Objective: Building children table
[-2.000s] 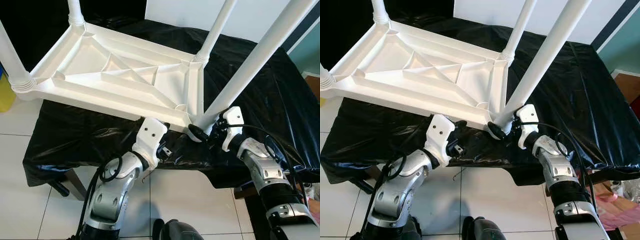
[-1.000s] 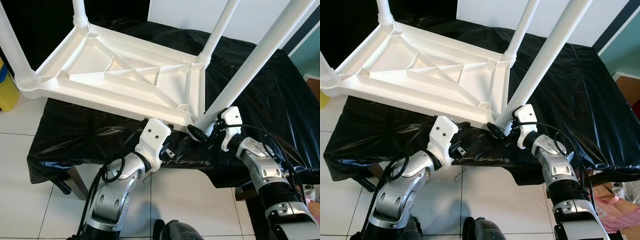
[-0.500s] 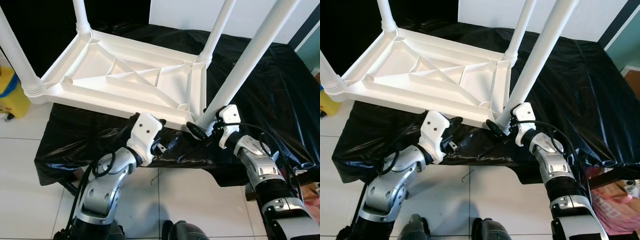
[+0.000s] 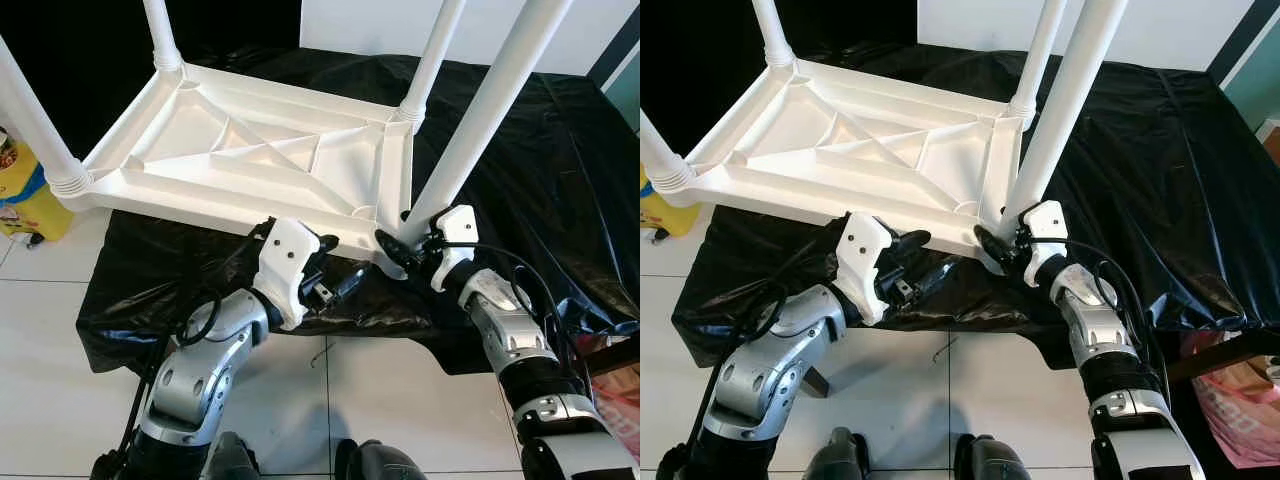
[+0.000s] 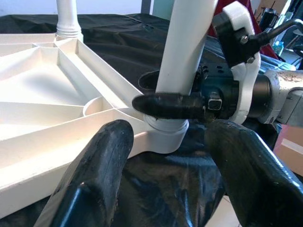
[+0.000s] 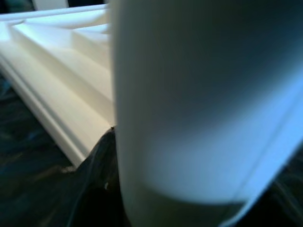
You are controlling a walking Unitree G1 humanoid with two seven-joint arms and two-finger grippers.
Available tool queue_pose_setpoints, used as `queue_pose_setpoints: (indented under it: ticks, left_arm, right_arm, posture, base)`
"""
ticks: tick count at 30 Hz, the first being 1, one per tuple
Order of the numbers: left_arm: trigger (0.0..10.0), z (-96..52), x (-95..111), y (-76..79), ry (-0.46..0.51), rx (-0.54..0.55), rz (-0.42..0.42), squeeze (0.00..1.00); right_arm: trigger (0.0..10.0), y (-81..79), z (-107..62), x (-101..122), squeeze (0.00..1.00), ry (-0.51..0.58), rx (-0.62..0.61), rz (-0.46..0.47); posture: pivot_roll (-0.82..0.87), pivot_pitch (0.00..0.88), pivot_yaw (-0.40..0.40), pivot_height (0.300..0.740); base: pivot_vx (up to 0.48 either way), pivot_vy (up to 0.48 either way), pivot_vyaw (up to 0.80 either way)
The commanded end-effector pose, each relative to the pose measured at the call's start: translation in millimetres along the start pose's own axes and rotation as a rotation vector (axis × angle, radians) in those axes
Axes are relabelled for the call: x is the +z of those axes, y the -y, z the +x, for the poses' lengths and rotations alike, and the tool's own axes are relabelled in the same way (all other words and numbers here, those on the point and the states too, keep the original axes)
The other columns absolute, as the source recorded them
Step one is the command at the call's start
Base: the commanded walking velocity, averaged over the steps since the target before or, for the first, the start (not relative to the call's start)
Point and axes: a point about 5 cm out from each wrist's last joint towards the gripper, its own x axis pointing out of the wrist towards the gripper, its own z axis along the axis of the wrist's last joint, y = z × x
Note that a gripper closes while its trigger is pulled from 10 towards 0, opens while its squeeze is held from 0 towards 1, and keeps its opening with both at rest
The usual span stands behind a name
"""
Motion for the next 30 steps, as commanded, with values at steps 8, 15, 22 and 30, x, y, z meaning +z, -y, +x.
queue_pose_setpoints:
  ticks: [8,15,22,30]
  left_arm:
    - [10.0,4.0,5.0,13.3,0.034,-0.121,-0.026,0.0]
    - [10.0,4.2,5.8,15.1,0.047,-0.101,-0.04,0.0]
    - [10.0,3.7,7.9,14.6,0.046,-0.087,-0.027,0.0]
    - [10.0,1.9,8.8,13.2,0.046,-0.066,-0.021,0.0]
  right_arm:
    - [0.0,-11.4,-15.6,-23.2,0.0,-0.099,-0.232,0.055]
    - [0.0,-37.4,-13.4,-32.6,0.0,-0.116,-0.451,0.118]
    - [4.0,-55.0,-6.5,-29.6,0.0,-0.094,-0.486,0.165]
    - [10.0,-56.1,-5.5,-18.9,0.0,-0.06,-0.492,0.128]
  posture:
    - [0.13,0.168,-0.121,0.74]
    - [0.15,0.171,-0.128,0.74]
    - [0.19,0.164,-0.142,0.74]
    - [0.19,0.157,-0.149,0.74]
  base:
    - [0.0,0.0,0.0]
    - [0.0,0.0,0.0]
    - [0.0,0.0,0.0]
    - [0.0,0.0,0.0]
